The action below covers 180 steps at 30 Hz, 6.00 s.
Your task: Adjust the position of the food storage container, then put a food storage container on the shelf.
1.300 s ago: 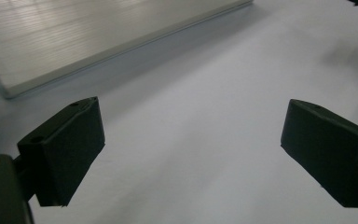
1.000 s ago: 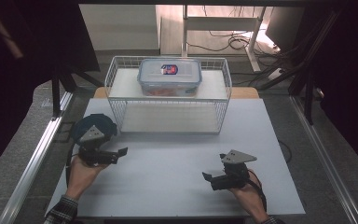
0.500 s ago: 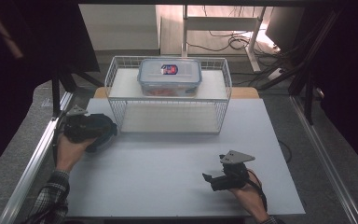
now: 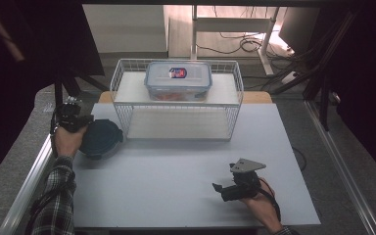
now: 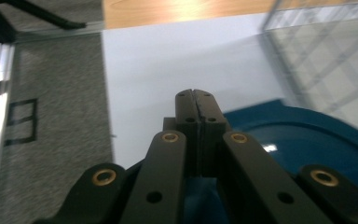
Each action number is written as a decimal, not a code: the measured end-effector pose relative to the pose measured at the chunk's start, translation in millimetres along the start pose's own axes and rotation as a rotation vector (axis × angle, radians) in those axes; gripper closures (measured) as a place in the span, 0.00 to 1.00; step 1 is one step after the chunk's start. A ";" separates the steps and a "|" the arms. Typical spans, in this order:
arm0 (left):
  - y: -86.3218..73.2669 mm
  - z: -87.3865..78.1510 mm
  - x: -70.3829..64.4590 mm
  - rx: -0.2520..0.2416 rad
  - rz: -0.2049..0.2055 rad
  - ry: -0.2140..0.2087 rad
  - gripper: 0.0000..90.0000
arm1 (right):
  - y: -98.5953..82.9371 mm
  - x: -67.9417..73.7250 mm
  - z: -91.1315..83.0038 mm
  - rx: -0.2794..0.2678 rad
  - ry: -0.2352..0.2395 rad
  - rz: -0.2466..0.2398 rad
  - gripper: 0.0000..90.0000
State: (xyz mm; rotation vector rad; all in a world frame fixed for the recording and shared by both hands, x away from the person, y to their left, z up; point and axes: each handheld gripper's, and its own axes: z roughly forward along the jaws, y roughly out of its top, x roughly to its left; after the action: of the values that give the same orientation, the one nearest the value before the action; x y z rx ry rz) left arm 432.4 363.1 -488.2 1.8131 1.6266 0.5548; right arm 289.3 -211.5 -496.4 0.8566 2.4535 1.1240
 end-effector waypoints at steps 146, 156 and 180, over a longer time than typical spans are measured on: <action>-157.6 -85.8 -177.6 -0.099 0.315 -0.368 0.00 | -7.7 -3.6 -2.4 0.017 -0.022 0.012 0.05; -150.7 -85.0 -176.9 -0.100 0.288 -0.416 0.02 | -5.2 -5.2 -5.8 -0.015 -0.024 0.037 0.02; -93.6 -55.7 -210.8 -0.026 0.339 -0.627 0.03 | 26.6 10.9 12.3 0.012 0.096 0.160 0.00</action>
State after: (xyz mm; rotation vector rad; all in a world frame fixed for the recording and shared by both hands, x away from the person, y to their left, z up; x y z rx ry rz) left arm 296.1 168.9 -492.5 1.9898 0.8980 0.1144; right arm 297.4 -183.8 -484.3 1.0412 2.5081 1.2327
